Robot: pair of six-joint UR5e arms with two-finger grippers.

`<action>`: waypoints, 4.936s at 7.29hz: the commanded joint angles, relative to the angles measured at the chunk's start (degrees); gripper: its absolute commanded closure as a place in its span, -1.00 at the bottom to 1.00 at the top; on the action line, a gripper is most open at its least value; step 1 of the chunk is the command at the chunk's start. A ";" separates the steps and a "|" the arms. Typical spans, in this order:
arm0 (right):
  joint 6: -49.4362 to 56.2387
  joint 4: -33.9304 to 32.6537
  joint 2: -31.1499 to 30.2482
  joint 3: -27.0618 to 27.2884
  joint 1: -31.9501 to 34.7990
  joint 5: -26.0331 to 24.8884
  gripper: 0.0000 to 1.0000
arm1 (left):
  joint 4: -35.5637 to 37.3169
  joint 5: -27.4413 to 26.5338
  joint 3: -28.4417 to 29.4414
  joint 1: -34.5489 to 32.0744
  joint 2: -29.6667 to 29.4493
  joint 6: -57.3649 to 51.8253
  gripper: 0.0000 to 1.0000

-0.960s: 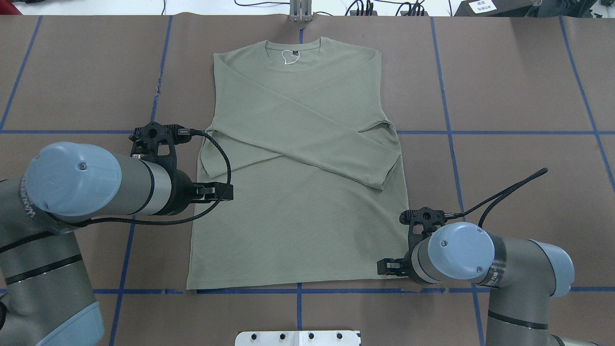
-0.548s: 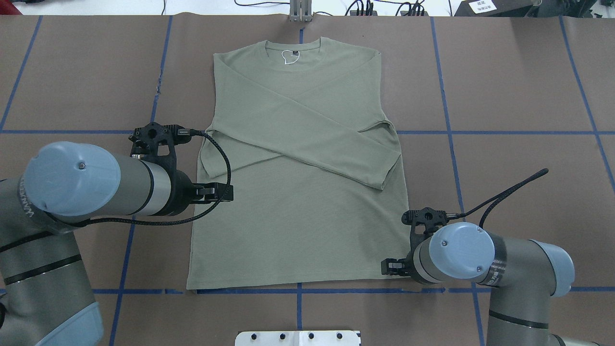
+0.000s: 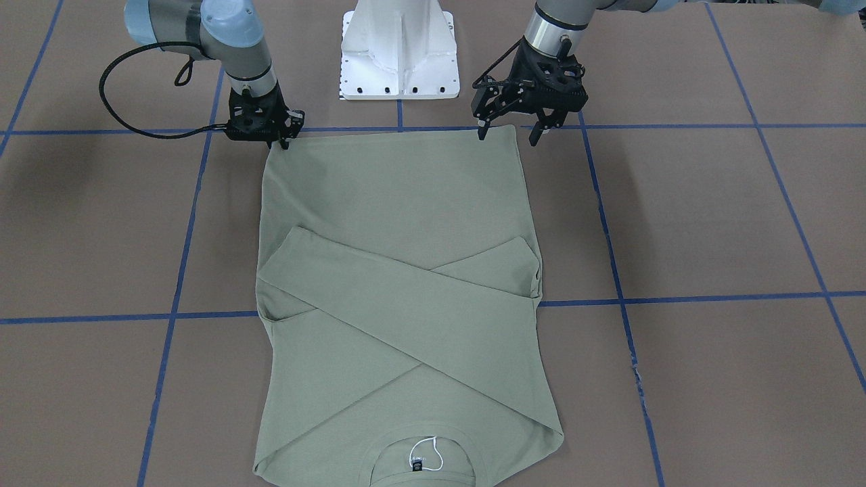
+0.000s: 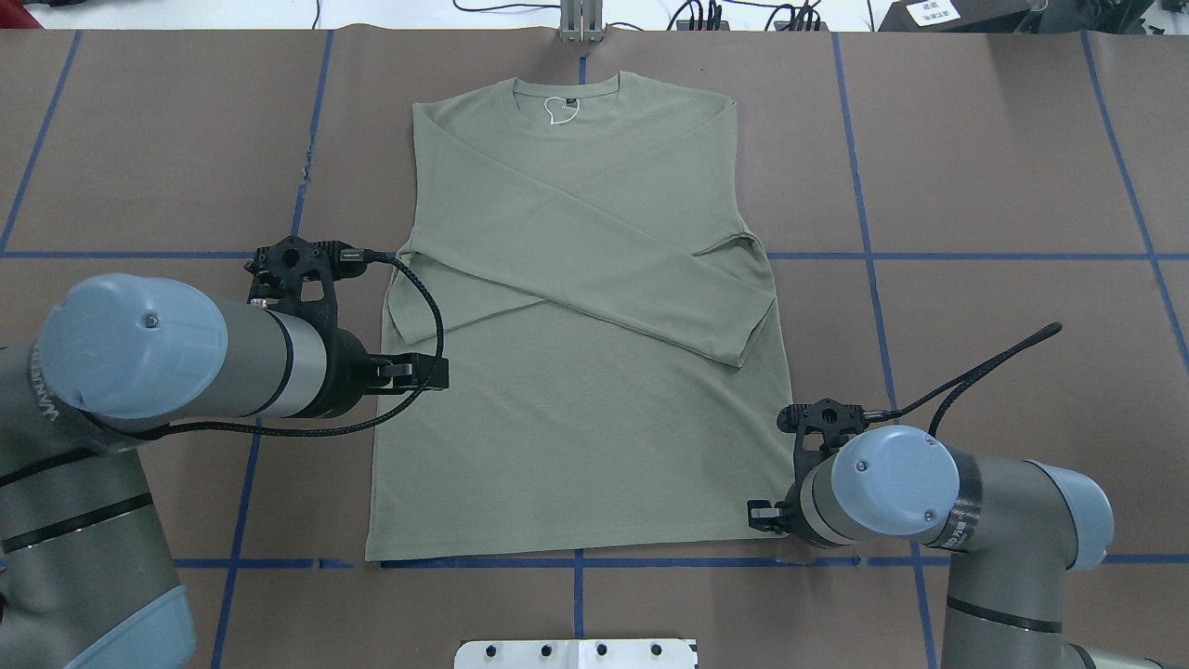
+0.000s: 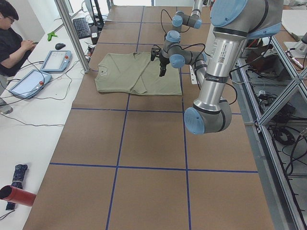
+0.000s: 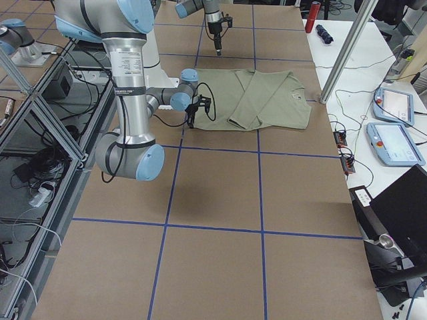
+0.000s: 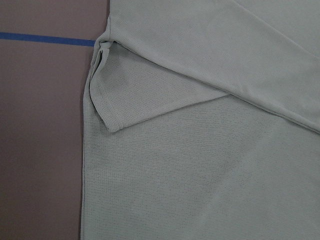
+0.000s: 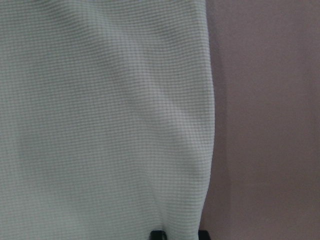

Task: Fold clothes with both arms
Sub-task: 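Hold both grippers at the shirt's side edges, poised to grasp, then lower the left gripper to the near hem corner while the right grips its corner, then lift the hem with both grippers and carry it toward the collar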

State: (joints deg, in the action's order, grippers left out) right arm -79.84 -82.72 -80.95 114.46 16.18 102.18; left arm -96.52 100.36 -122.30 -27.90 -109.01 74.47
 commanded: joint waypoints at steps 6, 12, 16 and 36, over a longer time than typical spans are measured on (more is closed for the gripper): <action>-0.66 0.10 0.97 3.39 0.96 1.27 1.00 | -7.34 -0.25 3.74 4.15 6.86 10.64 -0.98; -0.66 0.10 1.14 5.07 1.31 1.27 1.00 | -5.61 -5.88 7.68 14.81 7.67 19.74 -0.88; -0.66 0.10 1.14 5.07 1.66 1.53 1.00 | -5.35 -6.32 8.66 15.59 7.58 19.74 -0.73; -0.49 -0.25 -9.85 21.69 8.40 20.87 1.00 | 24.44 -3.60 -16.22 23.01 1.52 20.45 1.00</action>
State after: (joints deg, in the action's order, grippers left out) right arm -80.60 -83.06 -91.29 136.60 22.87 122.95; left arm -72.99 95.95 -138.62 -3.10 -106.61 95.01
